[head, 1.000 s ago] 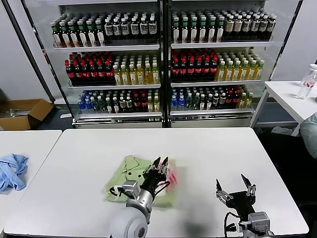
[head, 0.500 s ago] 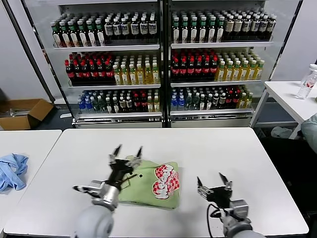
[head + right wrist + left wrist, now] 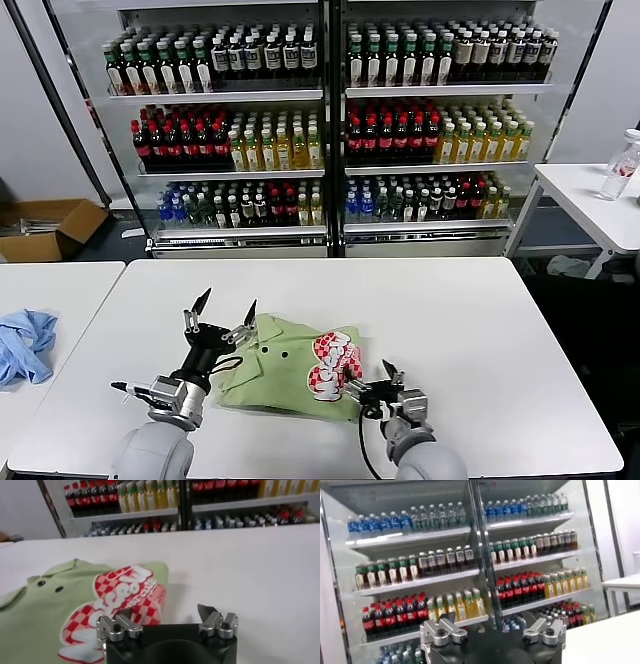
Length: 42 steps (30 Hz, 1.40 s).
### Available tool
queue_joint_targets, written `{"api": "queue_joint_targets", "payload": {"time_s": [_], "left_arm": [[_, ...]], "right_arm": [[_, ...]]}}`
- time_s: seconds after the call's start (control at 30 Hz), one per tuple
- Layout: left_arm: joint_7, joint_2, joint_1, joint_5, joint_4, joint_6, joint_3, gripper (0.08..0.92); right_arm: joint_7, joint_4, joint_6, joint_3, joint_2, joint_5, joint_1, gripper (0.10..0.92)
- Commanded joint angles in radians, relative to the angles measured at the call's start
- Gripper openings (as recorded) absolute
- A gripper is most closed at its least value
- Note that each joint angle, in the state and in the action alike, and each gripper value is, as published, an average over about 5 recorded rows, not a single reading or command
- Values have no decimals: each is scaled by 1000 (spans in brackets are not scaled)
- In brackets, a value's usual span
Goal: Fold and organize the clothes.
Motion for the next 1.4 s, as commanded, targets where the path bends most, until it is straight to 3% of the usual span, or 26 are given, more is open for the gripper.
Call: {"api": "queue_joint_targets", "payload": {"time_s": [0.03,0.2,0.6,0.77,0.93,1.17,1.27,1.4], "left_arm": [[35,27,15,41,29,-30,-34,823],[29,26,21,26,35,-30,-39,823],[14,30,16,-63,44,-80,-33,823],[15,30,10,31,80,-173,-27,823],[-36,34,-1,137,90,-202,-3,823],[-61,17,-39,191,127,-225,41,823],[-53,4,-64,221,151,-236,48,823],[-32,-6,-88,253,166,-243,44,823]], "right_arm": [[-19,-117,1,-71,50,79,74,823],[-31,-111,17,-68,45,97,76,771],[-55,-55,59,-33,32,29,76,429],[-68,44,13,40,-41,-5,72,281],[-151,98,-37,183,-155,-11,45,143],[-315,-73,31,271,-192,-163,84,124],[-303,-155,100,233,-153,-242,129,127],[-238,-133,109,218,-154,-248,133,181]]}}
